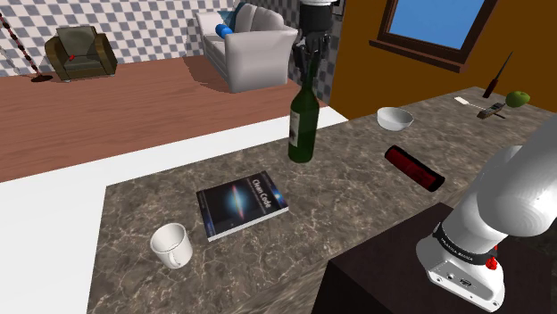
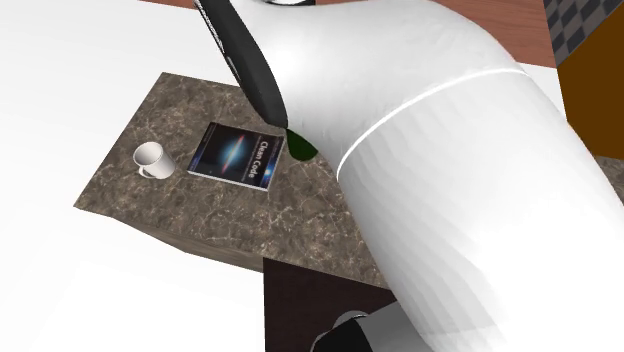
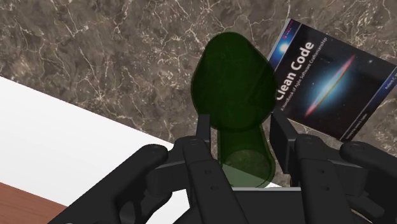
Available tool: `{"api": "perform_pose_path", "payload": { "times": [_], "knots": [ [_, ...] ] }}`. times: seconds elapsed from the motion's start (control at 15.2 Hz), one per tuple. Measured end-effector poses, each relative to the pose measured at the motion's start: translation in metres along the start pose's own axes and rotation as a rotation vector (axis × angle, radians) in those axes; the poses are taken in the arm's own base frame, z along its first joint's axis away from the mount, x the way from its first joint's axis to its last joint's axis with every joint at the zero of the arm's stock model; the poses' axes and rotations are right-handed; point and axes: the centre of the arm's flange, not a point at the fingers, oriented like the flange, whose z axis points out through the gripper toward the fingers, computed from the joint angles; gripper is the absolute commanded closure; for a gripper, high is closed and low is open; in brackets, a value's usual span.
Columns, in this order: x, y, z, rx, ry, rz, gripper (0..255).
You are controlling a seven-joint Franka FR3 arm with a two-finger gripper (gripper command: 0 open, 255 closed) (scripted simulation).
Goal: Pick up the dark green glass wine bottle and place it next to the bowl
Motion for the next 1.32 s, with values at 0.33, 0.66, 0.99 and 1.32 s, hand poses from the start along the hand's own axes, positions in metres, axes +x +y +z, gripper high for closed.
{"api": "perform_pose_path", "payload": {
  "times": [0.33, 0.66, 0.99, 1.32],
  "knots": [
    [-0.03, 0.054, -0.003, 0.0, 0.0, 0.001, 255],
    [-0.061, 0.108, -0.001, 0.0, 0.0, 0.002, 255],
    [-0.096, 0.166, 0.002, 0.0, 0.0, 0.001, 255],
    [-0.127, 0.225, 0.003, 0.0, 0.0, 0.002, 255]
  ]
}}
